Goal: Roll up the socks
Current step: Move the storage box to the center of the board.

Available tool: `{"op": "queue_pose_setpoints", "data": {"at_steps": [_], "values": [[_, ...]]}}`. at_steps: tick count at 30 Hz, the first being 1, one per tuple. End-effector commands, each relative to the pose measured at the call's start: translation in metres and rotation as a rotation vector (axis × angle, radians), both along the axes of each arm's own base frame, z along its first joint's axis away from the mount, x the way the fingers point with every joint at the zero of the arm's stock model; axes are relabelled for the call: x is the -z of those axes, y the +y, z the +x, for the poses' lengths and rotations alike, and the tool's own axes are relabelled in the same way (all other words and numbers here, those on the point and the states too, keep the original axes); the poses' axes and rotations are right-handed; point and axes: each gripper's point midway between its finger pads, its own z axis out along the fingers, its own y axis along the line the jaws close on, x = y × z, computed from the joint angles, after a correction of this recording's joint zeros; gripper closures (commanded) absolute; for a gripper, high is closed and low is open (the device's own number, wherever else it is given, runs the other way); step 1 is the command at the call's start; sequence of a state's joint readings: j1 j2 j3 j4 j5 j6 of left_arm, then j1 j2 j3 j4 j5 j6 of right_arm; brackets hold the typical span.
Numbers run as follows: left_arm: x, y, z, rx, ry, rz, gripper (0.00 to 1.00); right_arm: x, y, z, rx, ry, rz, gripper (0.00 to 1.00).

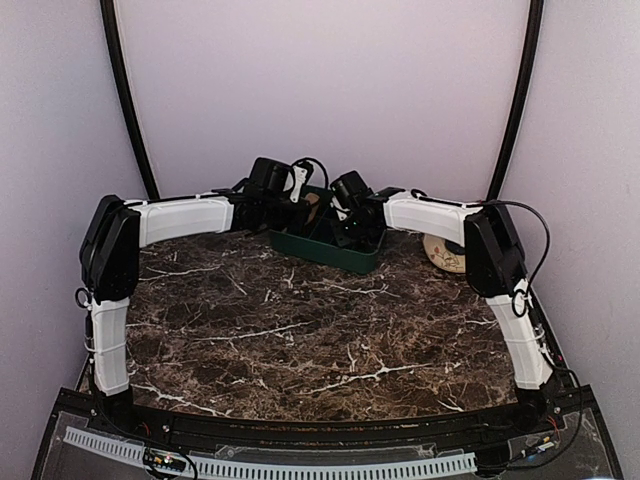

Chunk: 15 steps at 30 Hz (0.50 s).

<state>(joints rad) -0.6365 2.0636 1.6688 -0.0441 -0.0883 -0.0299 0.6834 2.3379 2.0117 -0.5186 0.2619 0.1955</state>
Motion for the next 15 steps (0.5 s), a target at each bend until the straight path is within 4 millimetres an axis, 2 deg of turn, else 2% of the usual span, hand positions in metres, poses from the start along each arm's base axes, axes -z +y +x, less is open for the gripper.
{"op": "queue_pose_setpoints", "data": {"at_steps": [1,7,15], "values": [[-0.022,0.002,0.012,-0.013,-0.069,-0.007,1.00,0.008,-0.009,0.003,0.012,0.048,-0.062,0.63],[-0.015,0.005,0.015,-0.021,-0.060,0.012,1.00,0.022,-0.004,-0.009,-0.029,0.121,-0.050,0.64],[-0.004,0.010,0.015,-0.042,-0.035,0.036,1.00,0.043,0.011,-0.045,-0.133,0.251,-0.015,0.65]]}}
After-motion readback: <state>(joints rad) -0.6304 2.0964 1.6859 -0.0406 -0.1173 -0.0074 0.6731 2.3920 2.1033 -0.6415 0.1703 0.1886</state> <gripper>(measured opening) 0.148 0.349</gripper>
